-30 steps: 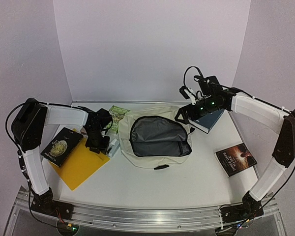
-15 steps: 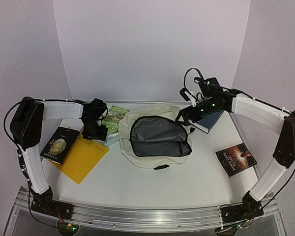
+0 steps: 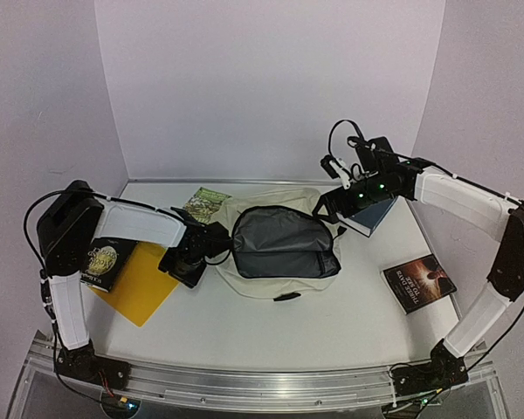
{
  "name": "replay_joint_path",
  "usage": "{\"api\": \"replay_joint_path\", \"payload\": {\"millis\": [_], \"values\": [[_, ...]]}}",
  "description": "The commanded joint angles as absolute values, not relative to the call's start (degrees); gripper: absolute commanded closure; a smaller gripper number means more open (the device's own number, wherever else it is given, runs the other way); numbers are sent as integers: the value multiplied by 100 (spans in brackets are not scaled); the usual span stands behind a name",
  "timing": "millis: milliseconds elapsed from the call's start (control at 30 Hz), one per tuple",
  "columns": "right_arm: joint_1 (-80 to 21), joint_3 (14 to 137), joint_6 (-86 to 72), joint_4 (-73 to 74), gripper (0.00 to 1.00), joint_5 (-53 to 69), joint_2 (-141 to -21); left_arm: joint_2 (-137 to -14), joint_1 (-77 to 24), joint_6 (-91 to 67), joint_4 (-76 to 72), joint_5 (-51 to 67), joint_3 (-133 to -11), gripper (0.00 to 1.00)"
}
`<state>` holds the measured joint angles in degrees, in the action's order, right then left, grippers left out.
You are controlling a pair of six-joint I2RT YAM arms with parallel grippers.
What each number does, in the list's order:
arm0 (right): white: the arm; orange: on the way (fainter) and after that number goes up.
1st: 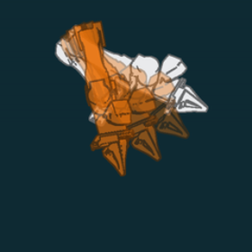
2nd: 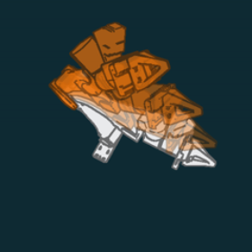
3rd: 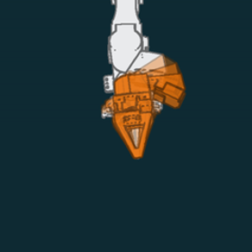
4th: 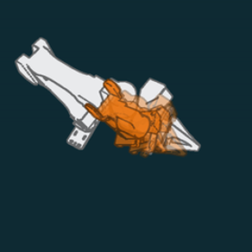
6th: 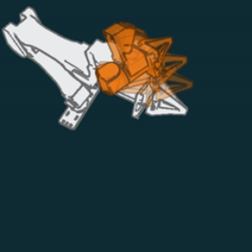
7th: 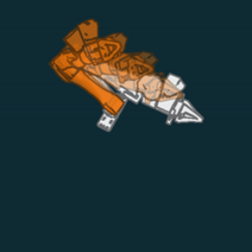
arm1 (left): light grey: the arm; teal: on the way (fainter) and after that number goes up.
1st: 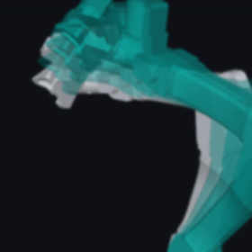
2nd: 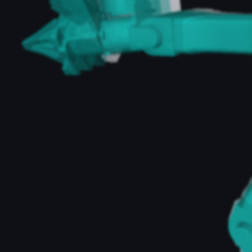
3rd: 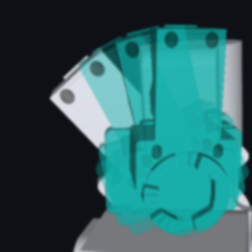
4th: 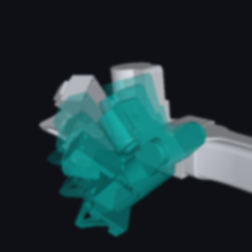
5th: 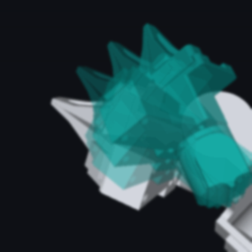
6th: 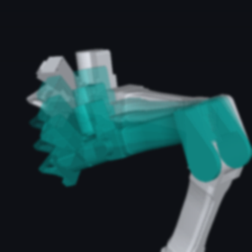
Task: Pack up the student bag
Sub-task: Pick up the files from the center of the board.
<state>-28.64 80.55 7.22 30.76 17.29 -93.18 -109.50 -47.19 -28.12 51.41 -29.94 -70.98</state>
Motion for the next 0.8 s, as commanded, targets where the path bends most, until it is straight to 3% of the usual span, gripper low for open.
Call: {"api": "replay_joint_path", "payload": {"millis": [0, 767], "values": [[-2868, 8006, 686, 2953, 3, 1642, -9057, -11346, -4928, -3161, 5585, -4037, -7512, 46], [-2861, 8024, 687, 2953, 3, 1601, -9105, -12177, -5099, -2929, 5221, -4591, -7986, 63]]}}
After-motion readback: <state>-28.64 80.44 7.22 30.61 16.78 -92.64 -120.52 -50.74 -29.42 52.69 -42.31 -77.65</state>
